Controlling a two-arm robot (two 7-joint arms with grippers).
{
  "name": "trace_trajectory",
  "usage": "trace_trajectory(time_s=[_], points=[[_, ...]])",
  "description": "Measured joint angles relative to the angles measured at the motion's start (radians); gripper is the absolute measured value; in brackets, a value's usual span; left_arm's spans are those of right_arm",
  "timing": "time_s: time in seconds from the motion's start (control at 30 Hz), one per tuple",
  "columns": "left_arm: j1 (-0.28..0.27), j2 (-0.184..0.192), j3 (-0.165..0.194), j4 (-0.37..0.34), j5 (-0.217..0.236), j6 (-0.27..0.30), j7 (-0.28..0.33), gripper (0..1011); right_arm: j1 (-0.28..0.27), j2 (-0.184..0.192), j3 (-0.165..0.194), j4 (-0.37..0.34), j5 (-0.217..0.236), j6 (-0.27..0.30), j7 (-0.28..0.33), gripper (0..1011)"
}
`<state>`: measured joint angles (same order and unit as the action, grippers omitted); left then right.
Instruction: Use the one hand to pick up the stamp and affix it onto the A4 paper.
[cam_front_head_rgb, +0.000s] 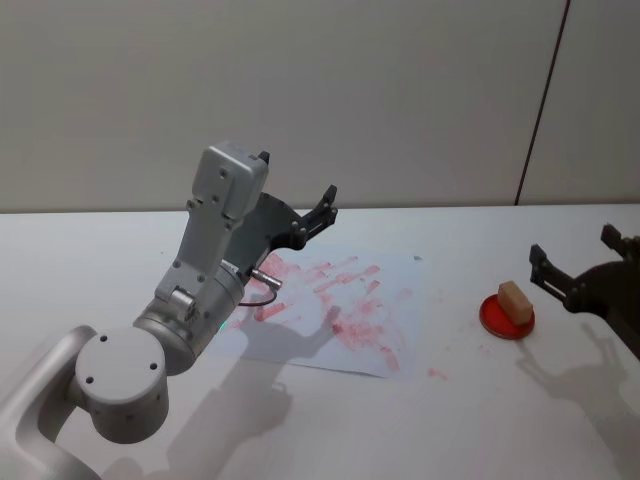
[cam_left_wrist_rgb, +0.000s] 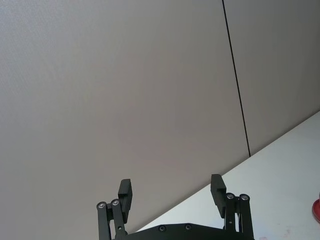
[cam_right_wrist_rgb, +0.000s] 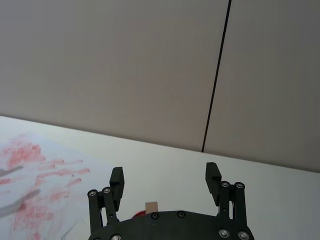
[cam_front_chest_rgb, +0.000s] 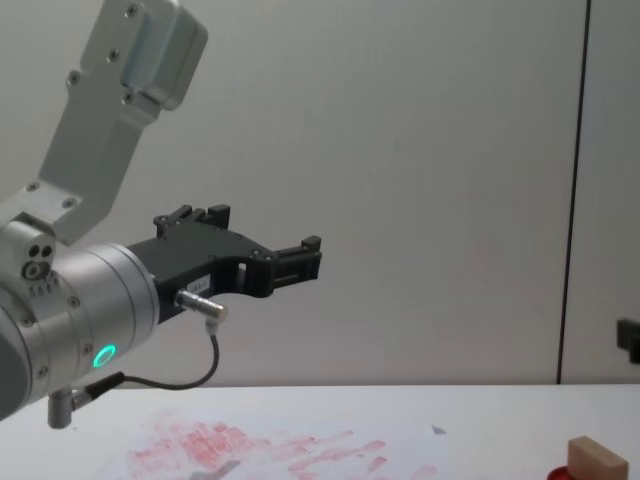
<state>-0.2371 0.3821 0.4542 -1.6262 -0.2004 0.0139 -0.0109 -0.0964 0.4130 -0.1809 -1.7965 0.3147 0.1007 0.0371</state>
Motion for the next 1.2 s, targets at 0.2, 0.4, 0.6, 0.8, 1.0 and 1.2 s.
trace_trajectory(time_s=[0.2, 0.4, 0.6, 0.8, 1.0, 1.2], points=[[0.0, 0.0, 0.0, 0.0, 0.0, 0.0, 0.0, 1002, 0.001, -0.003, -0.004, 0.023, -0.029, 0.042, -0.006, 1001], [0.0, 0.0, 0.0, 0.0, 0.0, 0.0, 0.0, 1001, 0.025, -0.022, -0.017, 0.064, -0.067, 0.079, 0.002, 1001], [0.0, 0.0, 0.0, 0.0, 0.0, 0.0, 0.0, 1001, 0.059, -0.048, -0.031, 0.118, -0.102, 0.108, 0.016, 1001], [0.0, 0.0, 0.0, 0.0, 0.0, 0.0, 0.0, 1001, 0.099, -0.075, -0.044, 0.179, -0.136, 0.128, 0.029, 1001], [0.0, 0.0, 0.0, 0.0, 0.0, 0.0, 0.0, 1001, 0.137, -0.103, -0.056, 0.24, -0.161, 0.138, 0.042, 1001], [0.0, 0.0, 0.0, 0.0, 0.0, 0.0, 0.0, 1001, 0.171, -0.128, -0.067, 0.296, -0.179, 0.143, 0.054, 1001]])
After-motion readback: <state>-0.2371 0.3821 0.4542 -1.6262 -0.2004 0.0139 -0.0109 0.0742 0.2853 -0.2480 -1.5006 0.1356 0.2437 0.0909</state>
